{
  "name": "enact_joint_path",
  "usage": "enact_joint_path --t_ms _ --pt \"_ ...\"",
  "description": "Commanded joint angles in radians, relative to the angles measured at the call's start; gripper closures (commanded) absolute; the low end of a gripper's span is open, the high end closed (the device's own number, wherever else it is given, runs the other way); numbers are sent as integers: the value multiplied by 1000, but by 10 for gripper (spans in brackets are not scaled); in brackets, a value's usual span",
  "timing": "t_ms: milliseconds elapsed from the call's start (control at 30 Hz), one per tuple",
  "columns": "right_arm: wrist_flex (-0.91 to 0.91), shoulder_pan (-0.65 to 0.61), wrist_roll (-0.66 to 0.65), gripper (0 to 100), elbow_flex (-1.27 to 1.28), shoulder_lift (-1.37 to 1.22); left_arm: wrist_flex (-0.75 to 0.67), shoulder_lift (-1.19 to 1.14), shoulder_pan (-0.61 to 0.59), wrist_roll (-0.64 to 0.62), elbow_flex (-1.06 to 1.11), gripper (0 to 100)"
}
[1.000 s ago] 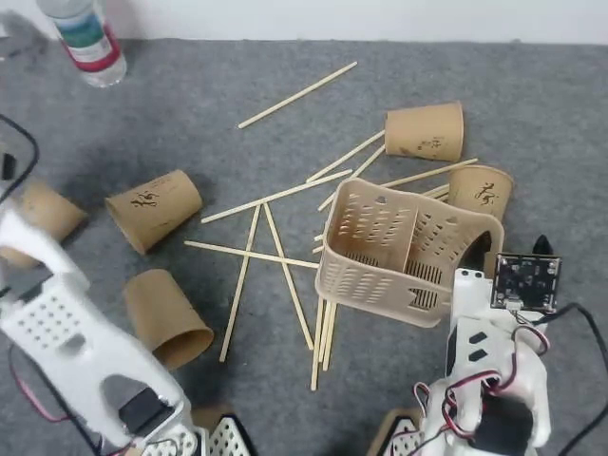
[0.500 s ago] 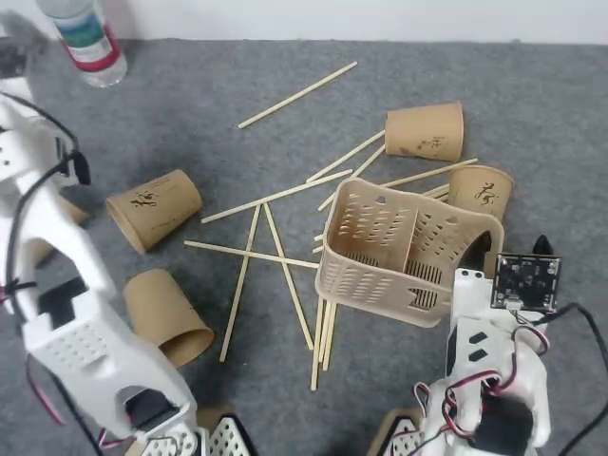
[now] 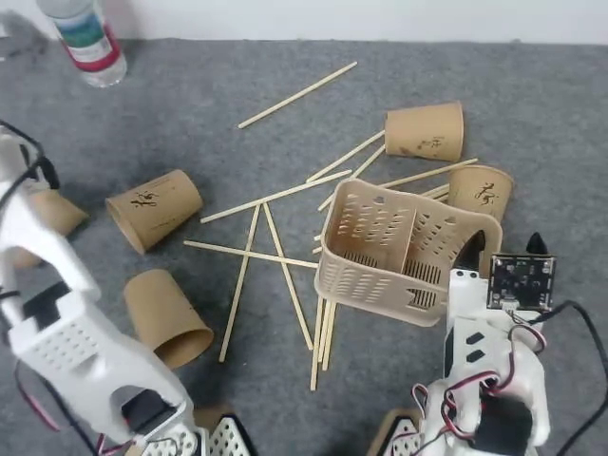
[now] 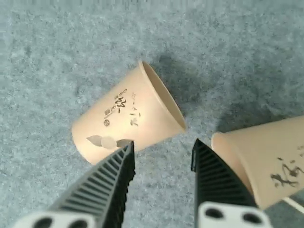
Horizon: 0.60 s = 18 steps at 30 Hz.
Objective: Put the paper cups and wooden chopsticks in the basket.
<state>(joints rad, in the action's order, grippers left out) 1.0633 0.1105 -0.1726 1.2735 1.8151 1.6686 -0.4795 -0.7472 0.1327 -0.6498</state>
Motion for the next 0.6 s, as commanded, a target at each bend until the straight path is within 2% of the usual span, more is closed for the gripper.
enact_joint_path --t_ms 0,200,433,567 --pt "1 -19 -20 753 40 -1 -18 -92 14 5 -35 803" --pt "1 -21 -20 753 40 -1 -55 -224 -14 -25 -88 786" --pt "-2 -21 -20 753 40 -1 35 -245 -48 -49 -211 787" --pt "-4 -21 -20 753 40 -1 41 -256 -84 -52 -288 787"
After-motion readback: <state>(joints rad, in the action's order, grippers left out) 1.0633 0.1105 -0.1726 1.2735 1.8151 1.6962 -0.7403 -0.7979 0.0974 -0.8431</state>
